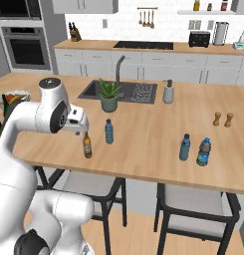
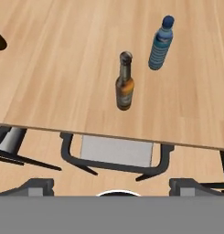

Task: Move the plastic bottles in the middle to the plastics group, and the glass bottles in the middle to the glass group.

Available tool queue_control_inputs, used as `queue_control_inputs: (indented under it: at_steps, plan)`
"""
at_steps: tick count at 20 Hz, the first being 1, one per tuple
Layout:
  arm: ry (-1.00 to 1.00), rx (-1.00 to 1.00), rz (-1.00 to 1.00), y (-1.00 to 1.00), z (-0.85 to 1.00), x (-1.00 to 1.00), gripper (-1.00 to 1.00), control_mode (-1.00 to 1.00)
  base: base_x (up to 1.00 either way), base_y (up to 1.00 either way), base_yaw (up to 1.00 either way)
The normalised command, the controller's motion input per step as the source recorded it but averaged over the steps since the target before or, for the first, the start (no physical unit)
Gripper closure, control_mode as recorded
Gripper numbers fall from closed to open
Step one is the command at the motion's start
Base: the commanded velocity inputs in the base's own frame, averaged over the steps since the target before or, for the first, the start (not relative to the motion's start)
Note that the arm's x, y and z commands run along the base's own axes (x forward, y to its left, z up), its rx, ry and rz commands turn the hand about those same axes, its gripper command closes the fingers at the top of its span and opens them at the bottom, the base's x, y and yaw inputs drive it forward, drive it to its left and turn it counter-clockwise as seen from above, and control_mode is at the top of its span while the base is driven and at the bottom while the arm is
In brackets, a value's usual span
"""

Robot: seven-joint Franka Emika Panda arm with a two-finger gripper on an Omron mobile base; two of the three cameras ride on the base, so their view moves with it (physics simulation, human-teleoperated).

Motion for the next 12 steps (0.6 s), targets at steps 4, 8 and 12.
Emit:
queue_control_inputs:
  at_steps: [4,8,12]
  plan:
    - [-0.08,0.0,0.0,0.0,-0.48,0.12,-1.0,-1.0,0.0,0.0,0.0]
    - [-0.04,0.0,-0.01,0.0,-0.4,0.44,-1.0,-1.0,0.0,0.0,0.0]
    - [-0.02,-0.01,-0.06,0.0,-0.16,0.19,-1.0,-1.0,0.0,0.0,0.0]
